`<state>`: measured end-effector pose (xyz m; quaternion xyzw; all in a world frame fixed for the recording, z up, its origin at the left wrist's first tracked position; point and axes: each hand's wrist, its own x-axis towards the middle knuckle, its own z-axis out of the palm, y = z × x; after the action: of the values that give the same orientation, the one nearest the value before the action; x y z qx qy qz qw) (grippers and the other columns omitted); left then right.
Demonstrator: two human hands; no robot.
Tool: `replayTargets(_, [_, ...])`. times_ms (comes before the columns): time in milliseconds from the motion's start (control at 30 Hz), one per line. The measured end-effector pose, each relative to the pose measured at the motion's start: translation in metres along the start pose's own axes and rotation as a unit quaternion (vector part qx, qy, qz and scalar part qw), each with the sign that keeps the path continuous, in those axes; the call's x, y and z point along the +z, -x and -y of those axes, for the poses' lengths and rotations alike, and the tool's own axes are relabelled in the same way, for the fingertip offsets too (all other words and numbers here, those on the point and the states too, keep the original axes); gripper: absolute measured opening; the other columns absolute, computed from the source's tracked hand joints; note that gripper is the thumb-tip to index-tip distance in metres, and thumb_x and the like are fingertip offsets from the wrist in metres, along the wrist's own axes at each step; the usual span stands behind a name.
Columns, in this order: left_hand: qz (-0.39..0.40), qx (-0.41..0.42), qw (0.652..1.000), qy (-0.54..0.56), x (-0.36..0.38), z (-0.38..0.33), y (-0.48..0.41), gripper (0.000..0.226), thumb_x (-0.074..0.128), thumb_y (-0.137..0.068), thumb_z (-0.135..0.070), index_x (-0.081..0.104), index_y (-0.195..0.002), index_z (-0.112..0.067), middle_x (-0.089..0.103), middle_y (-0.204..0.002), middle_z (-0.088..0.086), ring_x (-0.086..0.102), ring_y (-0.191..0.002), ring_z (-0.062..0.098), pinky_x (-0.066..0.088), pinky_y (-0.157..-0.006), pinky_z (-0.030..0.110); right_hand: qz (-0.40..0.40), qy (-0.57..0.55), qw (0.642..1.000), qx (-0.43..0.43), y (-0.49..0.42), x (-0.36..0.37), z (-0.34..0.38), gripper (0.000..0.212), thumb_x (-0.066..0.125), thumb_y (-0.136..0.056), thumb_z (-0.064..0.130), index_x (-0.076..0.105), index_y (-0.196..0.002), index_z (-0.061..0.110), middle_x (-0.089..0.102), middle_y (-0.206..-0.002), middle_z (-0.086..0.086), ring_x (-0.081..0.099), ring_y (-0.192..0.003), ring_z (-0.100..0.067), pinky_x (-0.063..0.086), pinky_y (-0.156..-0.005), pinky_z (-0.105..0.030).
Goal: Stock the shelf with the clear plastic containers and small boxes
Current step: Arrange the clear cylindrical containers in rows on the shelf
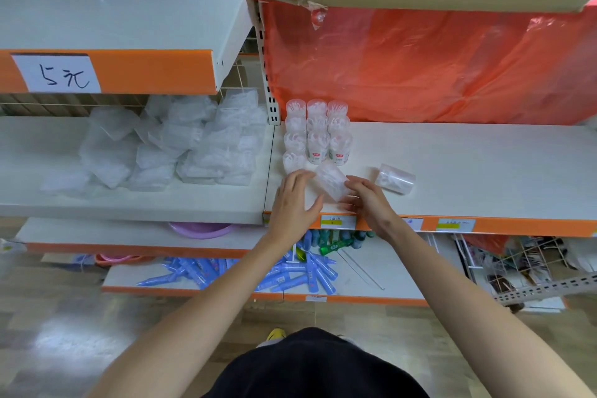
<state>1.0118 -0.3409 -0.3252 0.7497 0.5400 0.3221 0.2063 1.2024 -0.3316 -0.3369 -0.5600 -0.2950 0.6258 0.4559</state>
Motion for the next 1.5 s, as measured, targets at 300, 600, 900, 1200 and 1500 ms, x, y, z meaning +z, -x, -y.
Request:
replayTargets(300, [0.043,-0.284,0.920,0.266,0.012,0.007,-0.016,0.013,0.060,-0.095,-0.030,0.065,-0.100,-0.018,0.067,-0.089,-0.001,0.066,-0.095,0.022,0.053,-0.083,0.035,0.029,-0.042,0.999,-0.020,0.005,0.022,-0.002,0.014,0.061,-0.095,0.016,0.070,-0.101,0.007,0.074,-0.099,-0.009,0.069,-0.096,-0.022,0.052,-0.092,-0.036])
replayTargets(600, [0.110,-0.326,0.881,0.326,0.021,0.003,-0.037,0.036,0.062,-0.094,-0.033,0.063,-0.121,-0.009,0.069,-0.107,0.006,0.068,-0.090,0.017,0.051,-0.070,0.024,-0.025,-0.011,0.999,-0.025,-0.004,0.018,-0.017,0.045,0.071,-0.088,0.010,0.056,-0.130,0.006,0.071,-0.111,-0.016,0.068,-0.105,-0.031,0.054,-0.094,-0.034])
replayTargets(900, [0.097,-0.328,0.874,0.343,0.026,0.004,-0.037,0.036,0.064,-0.093,-0.033,0.062,-0.122,-0.012,0.069,-0.102,0.003,0.067,-0.086,0.016,0.050,-0.073,0.025,-0.020,0.067,0.997,-0.038,-0.007,0.019,-0.020,0.059,0.084,-0.076,0.020,0.058,-0.128,0.008,0.071,-0.111,-0.010,0.070,-0.101,-0.023,0.056,-0.092,-0.035])
replayTargets(1200, [0.115,-0.333,0.860,0.370,0.025,0.011,-0.037,0.035,0.063,-0.094,-0.033,0.062,-0.122,-0.012,0.069,-0.101,0.001,0.067,-0.092,0.015,0.051,-0.079,0.025,-0.020,0.013,0.999,-0.027,-0.008,0.020,-0.016,0.029,0.072,-0.088,0.015,0.062,-0.115,0.019,0.070,-0.109,-0.012,0.069,-0.100,-0.023,0.055,-0.090,-0.029])
replayTargets(1500, [0.129,-0.326,0.856,0.380,0.020,0.012,-0.037,0.035,0.060,-0.096,-0.031,0.062,-0.123,-0.009,0.065,-0.096,-0.002,0.062,-0.095,0.014,0.052,-0.084,0.024,-0.006,0.007,0.999,-0.039,-0.005,0.014,-0.020,0.028,0.069,-0.091,0.010,0.066,-0.118,0.015,0.069,-0.115,-0.020,0.066,-0.109,-0.032,0.052,-0.100,-0.041])
